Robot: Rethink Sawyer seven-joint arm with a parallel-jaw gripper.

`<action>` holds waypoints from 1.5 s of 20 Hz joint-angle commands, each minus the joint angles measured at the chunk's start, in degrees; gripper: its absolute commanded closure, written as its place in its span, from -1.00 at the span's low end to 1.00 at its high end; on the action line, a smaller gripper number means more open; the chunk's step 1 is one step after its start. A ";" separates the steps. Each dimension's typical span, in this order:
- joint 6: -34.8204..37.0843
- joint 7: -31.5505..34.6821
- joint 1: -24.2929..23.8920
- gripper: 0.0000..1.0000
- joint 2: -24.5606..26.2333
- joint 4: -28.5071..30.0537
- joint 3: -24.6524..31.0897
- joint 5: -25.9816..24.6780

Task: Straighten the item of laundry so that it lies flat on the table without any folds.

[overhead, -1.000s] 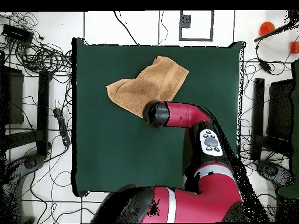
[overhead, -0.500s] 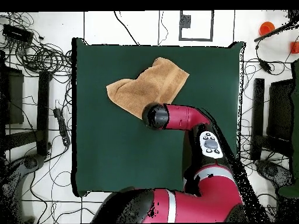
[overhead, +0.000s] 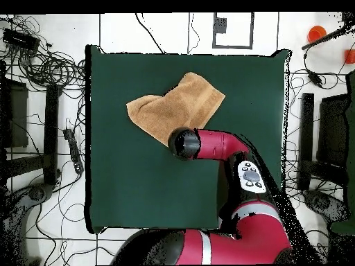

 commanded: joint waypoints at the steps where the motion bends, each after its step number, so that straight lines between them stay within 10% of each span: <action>1: 0.16 8.27 -0.16 1.00 1.68 7.87 1.40 0.38; 30: 0.53 9.85 1.39 1.00 -1.90 11.66 -0.51 0.97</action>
